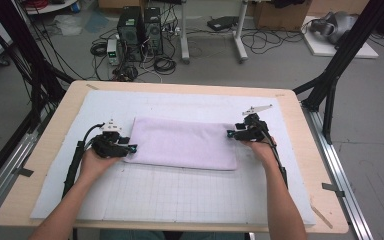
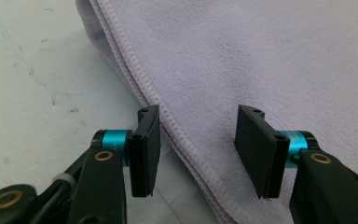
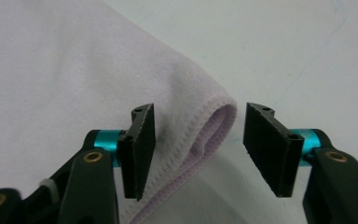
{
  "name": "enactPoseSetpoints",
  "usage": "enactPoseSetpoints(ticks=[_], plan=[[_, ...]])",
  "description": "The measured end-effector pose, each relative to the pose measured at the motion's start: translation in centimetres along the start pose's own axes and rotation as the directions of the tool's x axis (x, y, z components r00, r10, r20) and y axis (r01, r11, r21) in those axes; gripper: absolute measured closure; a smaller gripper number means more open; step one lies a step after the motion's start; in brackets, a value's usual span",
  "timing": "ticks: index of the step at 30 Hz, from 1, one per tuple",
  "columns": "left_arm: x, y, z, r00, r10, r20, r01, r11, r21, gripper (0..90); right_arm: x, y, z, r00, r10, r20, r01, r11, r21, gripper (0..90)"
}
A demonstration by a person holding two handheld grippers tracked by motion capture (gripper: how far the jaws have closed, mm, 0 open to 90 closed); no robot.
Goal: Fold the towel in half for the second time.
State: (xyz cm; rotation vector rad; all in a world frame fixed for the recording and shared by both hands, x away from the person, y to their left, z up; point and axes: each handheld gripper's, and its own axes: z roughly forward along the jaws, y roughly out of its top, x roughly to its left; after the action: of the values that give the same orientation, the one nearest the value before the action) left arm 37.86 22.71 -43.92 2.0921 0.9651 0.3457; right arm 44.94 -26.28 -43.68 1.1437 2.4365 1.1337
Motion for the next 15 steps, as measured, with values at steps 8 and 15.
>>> enactPoseSetpoints(ticks=[8, 15], plan=[[-0.3, 0.0, 0.0, 1.0, 0.007, -0.001, -0.007, 1.0, -0.005, 53.1, -0.2, 1.1, 0.1, 0.9978, -0.059, -0.031, 0.059, 0.998, -0.012, 79.6], [-0.3, 0.5, -0.4, 1.0, 0.001, -0.009, -0.002, 0.9978, -0.067, 53.1, -0.8, 3.4, 0.0, 0.9983, -0.059, 0.001, 0.059, 0.998, -0.025, 77.8]])
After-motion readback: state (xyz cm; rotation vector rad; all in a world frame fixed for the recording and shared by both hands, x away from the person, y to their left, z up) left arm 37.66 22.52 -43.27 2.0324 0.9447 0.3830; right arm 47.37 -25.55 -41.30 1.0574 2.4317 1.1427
